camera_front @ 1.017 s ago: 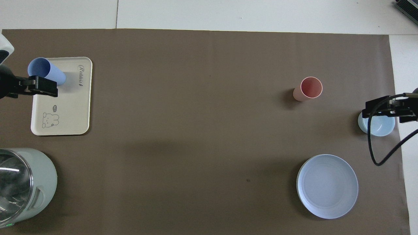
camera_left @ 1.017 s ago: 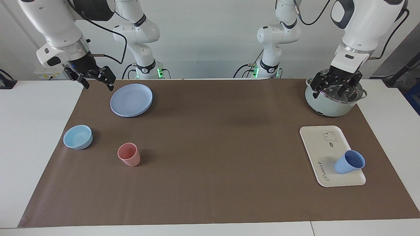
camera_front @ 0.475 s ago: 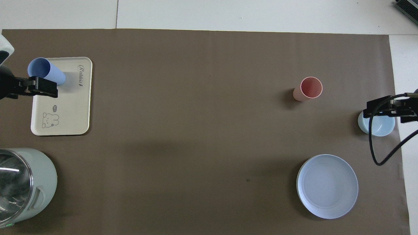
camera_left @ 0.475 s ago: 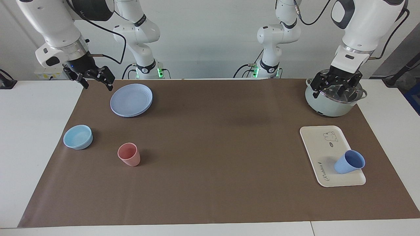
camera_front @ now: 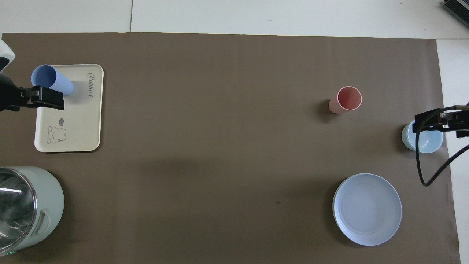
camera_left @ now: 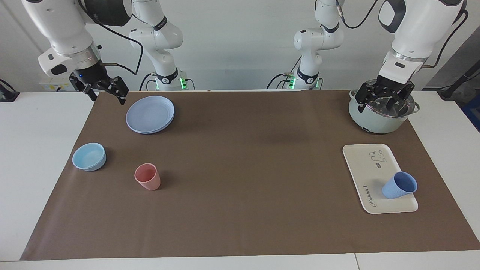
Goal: Place cup on tray
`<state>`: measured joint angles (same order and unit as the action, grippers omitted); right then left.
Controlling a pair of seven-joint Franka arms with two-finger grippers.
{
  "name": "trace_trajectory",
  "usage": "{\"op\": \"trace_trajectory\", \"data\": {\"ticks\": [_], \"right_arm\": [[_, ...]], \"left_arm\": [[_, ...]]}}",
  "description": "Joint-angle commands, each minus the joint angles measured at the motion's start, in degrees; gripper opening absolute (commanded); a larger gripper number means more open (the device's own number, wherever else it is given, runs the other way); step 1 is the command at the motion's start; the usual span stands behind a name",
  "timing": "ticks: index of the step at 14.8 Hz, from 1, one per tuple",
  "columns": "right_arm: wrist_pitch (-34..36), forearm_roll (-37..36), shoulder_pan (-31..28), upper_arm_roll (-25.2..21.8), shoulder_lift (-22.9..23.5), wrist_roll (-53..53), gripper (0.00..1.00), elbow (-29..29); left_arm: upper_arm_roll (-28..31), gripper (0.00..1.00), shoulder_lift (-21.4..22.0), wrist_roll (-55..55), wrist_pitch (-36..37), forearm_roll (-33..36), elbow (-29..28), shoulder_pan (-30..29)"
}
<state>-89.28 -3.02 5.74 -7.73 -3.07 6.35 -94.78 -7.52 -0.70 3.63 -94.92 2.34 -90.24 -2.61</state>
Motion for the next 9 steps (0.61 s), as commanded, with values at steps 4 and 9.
{"op": "trace_trajectory", "data": {"ticks": [4,9], "right_arm": [[0.33,1.7,-0.03,0.0,-0.71,-0.72,1.0,-0.49],[0.42,1.7,-0.03,0.0,-0.71,-0.81,1.0,-0.49]], "left_arm": [[-0.04,1.0,1.84,-0.12,0.09,-0.93,-2.13,-0.38],[0.05,1.0,1.84,-0.29,-0.09,-0.93,-2.04,-0.47]]}}
